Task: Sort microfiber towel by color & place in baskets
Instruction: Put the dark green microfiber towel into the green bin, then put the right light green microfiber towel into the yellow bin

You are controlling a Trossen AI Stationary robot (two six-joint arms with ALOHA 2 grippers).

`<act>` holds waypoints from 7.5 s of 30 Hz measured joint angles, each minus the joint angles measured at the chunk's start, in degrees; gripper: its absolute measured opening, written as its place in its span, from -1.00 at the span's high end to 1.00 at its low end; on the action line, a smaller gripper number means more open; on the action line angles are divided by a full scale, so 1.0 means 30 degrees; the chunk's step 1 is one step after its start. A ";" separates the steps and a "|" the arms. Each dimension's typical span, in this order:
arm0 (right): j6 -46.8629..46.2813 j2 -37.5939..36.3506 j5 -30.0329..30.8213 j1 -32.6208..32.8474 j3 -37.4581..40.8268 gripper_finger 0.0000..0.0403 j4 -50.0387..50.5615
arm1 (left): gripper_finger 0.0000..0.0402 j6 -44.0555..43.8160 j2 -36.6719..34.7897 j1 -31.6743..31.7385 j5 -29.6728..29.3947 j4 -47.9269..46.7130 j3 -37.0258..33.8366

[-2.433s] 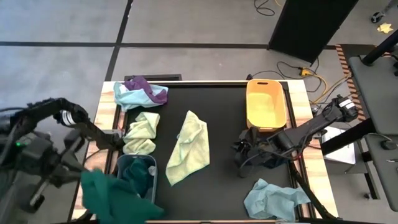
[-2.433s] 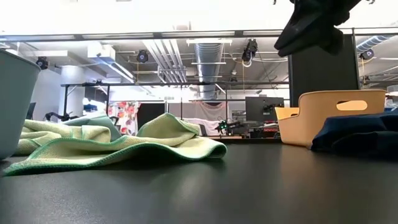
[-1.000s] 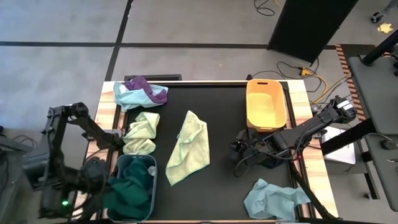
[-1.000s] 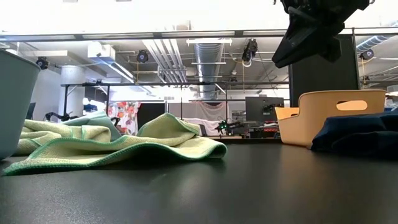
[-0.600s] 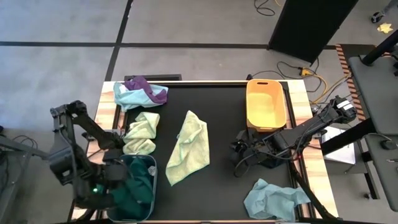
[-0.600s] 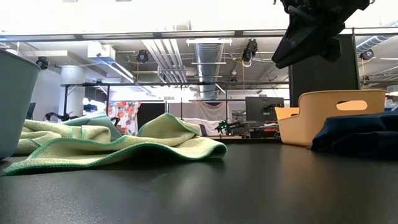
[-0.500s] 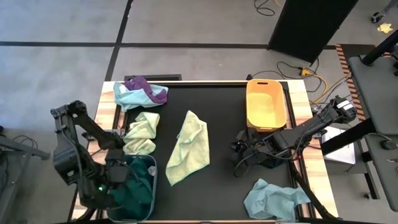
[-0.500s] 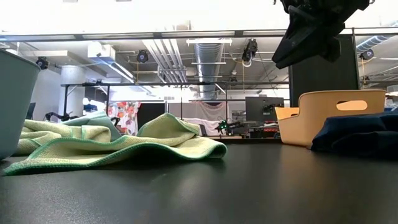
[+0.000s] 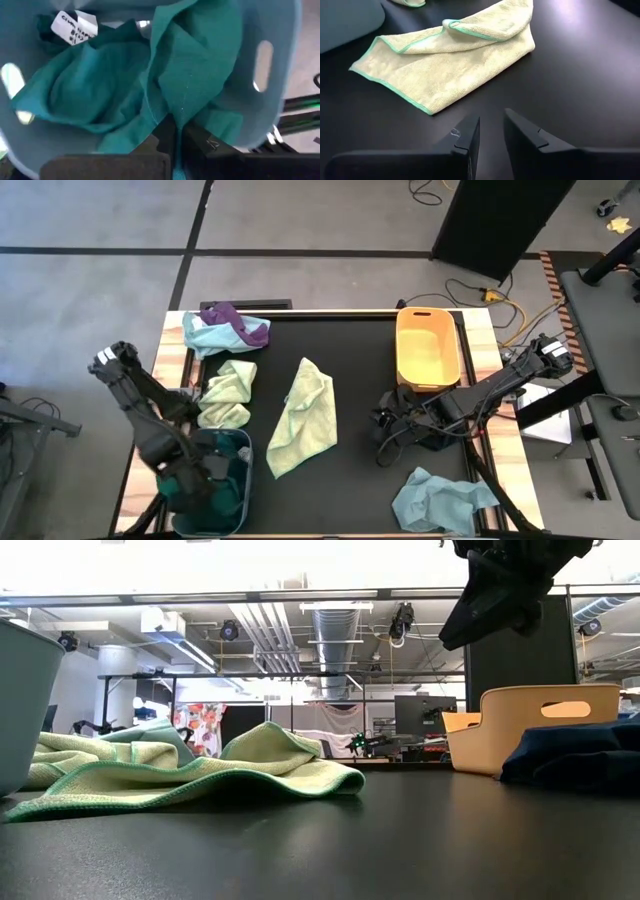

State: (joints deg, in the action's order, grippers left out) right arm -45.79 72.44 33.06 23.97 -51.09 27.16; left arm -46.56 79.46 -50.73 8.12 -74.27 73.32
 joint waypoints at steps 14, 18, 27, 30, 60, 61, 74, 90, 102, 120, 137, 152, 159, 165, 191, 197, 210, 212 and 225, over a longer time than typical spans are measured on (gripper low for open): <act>0.1348 -0.0007 0.0015 0.0000 0.0000 0.47 -0.0002 | 1.00 0.0361 0.0374 0.2521 0.0449 0.4221 -0.4043; 0.1497 -0.0007 0.0015 0.0000 0.0000 0.38 -0.0001 | 1.00 0.0355 0.0393 0.2646 0.0293 0.5301 -0.5100; 0.1731 -0.0015 0.0015 0.0000 0.0000 0.23 0.0113 | 1.00 -0.1843 0.0393 0.2654 0.3965 1.4524 -0.7702; 0.1994 -0.0022 0.0022 0.0000 0.0000 0.19 0.0393 | 1.00 -0.2733 0.0393 0.2663 0.3468 1.8867 -0.8674; 0.1999 -0.0022 0.0029 -0.0953 0.0000 0.01 0.1411 | -0.09 -0.4736 0.0721 -0.0440 0.2155 0.2882 -0.0773; 0.1999 -0.0022 0.0029 -0.1030 0.0000 0.00 0.1404 | -0.09 -0.4971 0.0727 -0.0907 0.2456 0.2916 -0.0809; 0.2362 -0.0022 0.0496 -0.1348 0.0000 -0.01 0.1309 | 0.04 -0.7670 0.0758 -0.2778 0.2114 0.5577 -0.5610; 0.1881 -0.0022 -0.0210 -0.1326 0.0000 -0.01 0.1317 | 0.99 -0.5711 0.0750 -0.0004 -0.0933 0.9208 -0.5555; 0.1787 -0.0022 -0.0204 -0.1333 0.0000 -0.02 0.1339 | 0.99 -0.5896 0.2735 -0.0221 0.1783 1.4247 -0.7529; 0.1469 -0.0015 -0.1551 -0.1315 0.0000 -0.03 0.1621 | 0.52 -0.8974 0.2383 -0.0496 0.2182 1.7409 -1.0255; 0.0490 -0.0794 -0.0513 -0.1290 0.0000 -0.18 0.2219 | -0.32 -0.4062 0.1558 -0.0149 0.2001 0.6227 -0.1061; 0.2178 0.0240 0.1021 -0.1311 -0.0007 -0.29 -0.3852 | -0.30 0.0085 -0.0235 0.7743 -1.0452 0.7315 -0.0754; 0.2551 0.1239 0.0463 -0.1138 -0.0007 -0.35 -0.5856 | -0.30 0.2691 0.1110 1.2087 -0.9954 1.3043 -0.2782; 0.3472 0.0866 -0.1035 -0.0239 -0.0007 -0.32 -0.5524 | -0.30 0.3071 0.3127 1.3981 -0.9872 1.4985 -0.4766; 1.1655 0.2255 -0.4582 -0.3083 0.0758 -0.33 -0.4773 | -0.15 0.8507 0.9857 1.4111 -0.7160 0.9528 0.7268; 1.0592 0.5653 -0.6729 -0.4293 0.0578 -0.28 -0.7183 | -0.15 0.8737 0.8798 1.3946 -0.9029 0.6836 0.7265; 0.5920 1.0542 -0.6676 -0.5042 0.0153 -0.05 -0.7248 | -0.15 0.6117 0.1562 1.3169 -1.0054 1.0857 -0.2851; 0.4494 1.0942 -0.5753 -0.5003 0.0109 0.10 -0.6880 | -0.15 0.5877 0.0221 1.3169 -1.0050 1.2008 -0.4430; -0.2864 0.7261 -0.1215 -0.5315 -0.1683 0.90 -0.1363 | -0.15 0.8396 -0.4481 1.3226 -1.0048 1.8422 -0.9785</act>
State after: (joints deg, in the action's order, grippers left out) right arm -54.38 94.23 29.41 8.02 -56.14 23.07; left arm -21.37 66.02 -11.05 -22.02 -19.00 43.97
